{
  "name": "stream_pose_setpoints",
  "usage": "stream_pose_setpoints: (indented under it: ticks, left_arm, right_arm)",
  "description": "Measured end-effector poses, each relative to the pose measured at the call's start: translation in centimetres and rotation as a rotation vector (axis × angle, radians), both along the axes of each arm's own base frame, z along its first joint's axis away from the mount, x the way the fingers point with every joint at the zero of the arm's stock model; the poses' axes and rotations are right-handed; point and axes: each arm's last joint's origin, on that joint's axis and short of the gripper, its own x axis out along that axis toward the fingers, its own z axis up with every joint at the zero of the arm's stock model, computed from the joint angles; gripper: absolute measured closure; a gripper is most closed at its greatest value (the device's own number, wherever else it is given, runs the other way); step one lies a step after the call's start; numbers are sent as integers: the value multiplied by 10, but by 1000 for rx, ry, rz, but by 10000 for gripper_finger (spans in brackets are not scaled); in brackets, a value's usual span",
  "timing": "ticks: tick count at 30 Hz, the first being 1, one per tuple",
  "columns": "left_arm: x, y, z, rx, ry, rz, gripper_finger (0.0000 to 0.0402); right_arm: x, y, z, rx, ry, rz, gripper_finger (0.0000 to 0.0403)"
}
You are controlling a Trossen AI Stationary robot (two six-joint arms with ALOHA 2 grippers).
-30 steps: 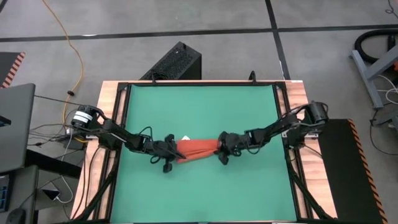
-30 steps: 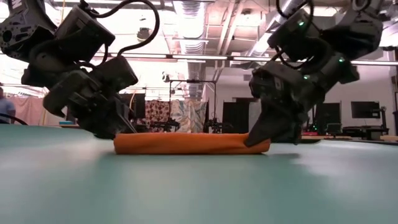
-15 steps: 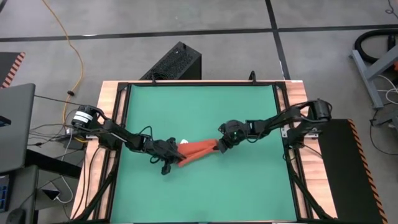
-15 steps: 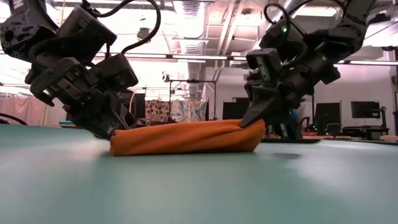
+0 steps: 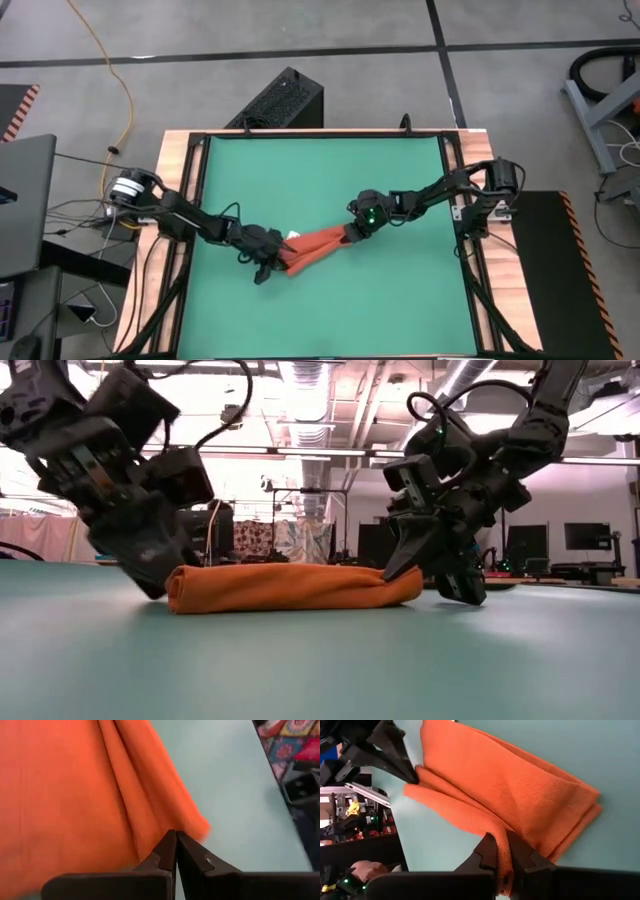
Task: Roll towel
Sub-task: Roll the orange towel
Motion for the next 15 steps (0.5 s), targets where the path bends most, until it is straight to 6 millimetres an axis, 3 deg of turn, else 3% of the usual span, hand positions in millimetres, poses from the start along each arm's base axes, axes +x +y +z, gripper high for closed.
stream_pose_setpoints:
  ticks: [7,10,15]
  left_arm:
    - [-11,-4,33,-140,1,-2,401]
    - [-19,-10,46,-14,-54,66,401]
    - [-23,-25,69,339,-139,186,401]
  right_arm:
    - [1,-3,-1,44,-8,9,376]
    - [1,-5,-1,57,-13,13,376]
    - [1,-6,-1,63,-19,25,376]
